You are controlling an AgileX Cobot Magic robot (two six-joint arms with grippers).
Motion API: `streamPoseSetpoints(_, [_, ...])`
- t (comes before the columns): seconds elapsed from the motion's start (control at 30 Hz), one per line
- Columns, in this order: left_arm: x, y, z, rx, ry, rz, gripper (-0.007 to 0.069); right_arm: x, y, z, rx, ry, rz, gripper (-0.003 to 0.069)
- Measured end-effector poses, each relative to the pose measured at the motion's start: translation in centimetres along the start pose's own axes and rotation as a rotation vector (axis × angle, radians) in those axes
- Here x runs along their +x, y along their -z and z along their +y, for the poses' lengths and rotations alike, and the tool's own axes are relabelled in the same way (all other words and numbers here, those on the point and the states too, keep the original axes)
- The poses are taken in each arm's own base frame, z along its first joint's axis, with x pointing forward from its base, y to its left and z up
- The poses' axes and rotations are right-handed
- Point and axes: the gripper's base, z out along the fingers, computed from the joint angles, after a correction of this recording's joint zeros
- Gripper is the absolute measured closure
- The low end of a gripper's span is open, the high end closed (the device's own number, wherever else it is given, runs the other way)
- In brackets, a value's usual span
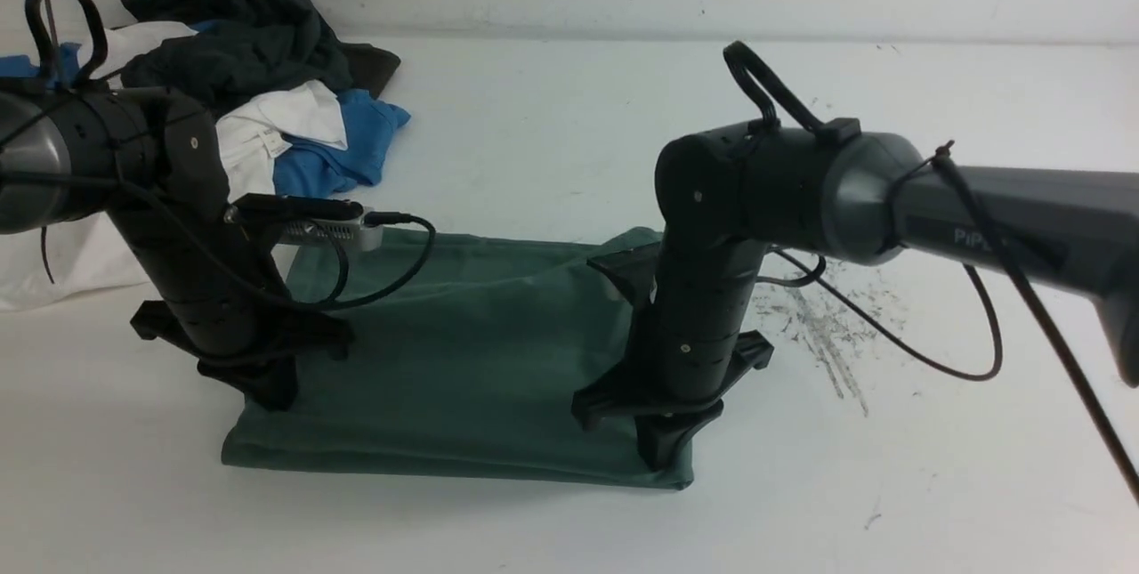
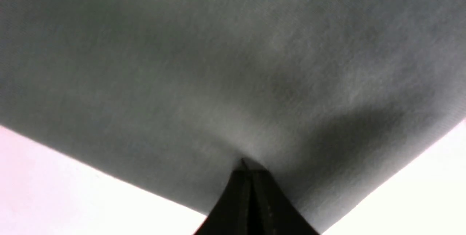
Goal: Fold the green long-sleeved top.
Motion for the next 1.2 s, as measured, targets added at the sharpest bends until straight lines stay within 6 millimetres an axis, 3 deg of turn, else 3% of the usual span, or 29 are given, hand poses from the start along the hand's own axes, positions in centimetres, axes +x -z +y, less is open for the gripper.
streamPoseSetpoints(0.17, [0.6,2.9,-0.4,-0.001,-0.006,-0.055,0.0629,0.4,2.1,-0.4,0.068,0.017,-0.047,0.0673])
streamPoseSetpoints(0.3, [2.2,8.5,-1.1,-0.006,-0.023,-0.206,0.0629,0.4,7.5,-2.4,0.120,-0.054,-0.185,0.0673])
streamPoseSetpoints(0.4, [3.2,10.5,-1.4,-0.004,-0.027,-0.254,0.0629,-0.5,9.6,-4.0,0.096,-0.105,-0.257,0.0673])
streamPoseSetpoints(0.47, [4.4,12.4,-1.8,0.003,-0.032,-0.286,0.0629,-2.0,11.6,-6.1,0.032,-0.170,-0.336,0.0673])
streamPoseSetpoints(0.6, [5.5,14.0,-2.0,0.005,-0.038,-0.314,0.0629,-4.2,11.4,-7.6,-0.015,-0.169,-0.374,0.0673])
streamPoseSetpoints(0.77, [6.9,14.5,-2.2,0.007,-0.039,-0.323,0.0629,-7.0,8.7,-8.3,-0.038,-0.143,-0.369,0.0673])
streamPoseSetpoints(0.93, [9.6,13.6,-2.2,0.011,-0.020,-0.288,0.0629,-8.8,3.5,-9.3,-0.041,-0.151,-0.291,0.0673])
streamPoseSetpoints(1.07, [11.1,13.2,-2.4,0.037,0.012,-0.269,0.0629,-9.4,1.3,-9.8,-0.039,-0.137,-0.265,0.0673])
streamPoseSetpoints(1.2, [12.1,13.7,-2.7,0.055,0.020,-0.289,0.0629,-9.8,2.1,-9.7,-0.034,-0.122,-0.305,0.0673])
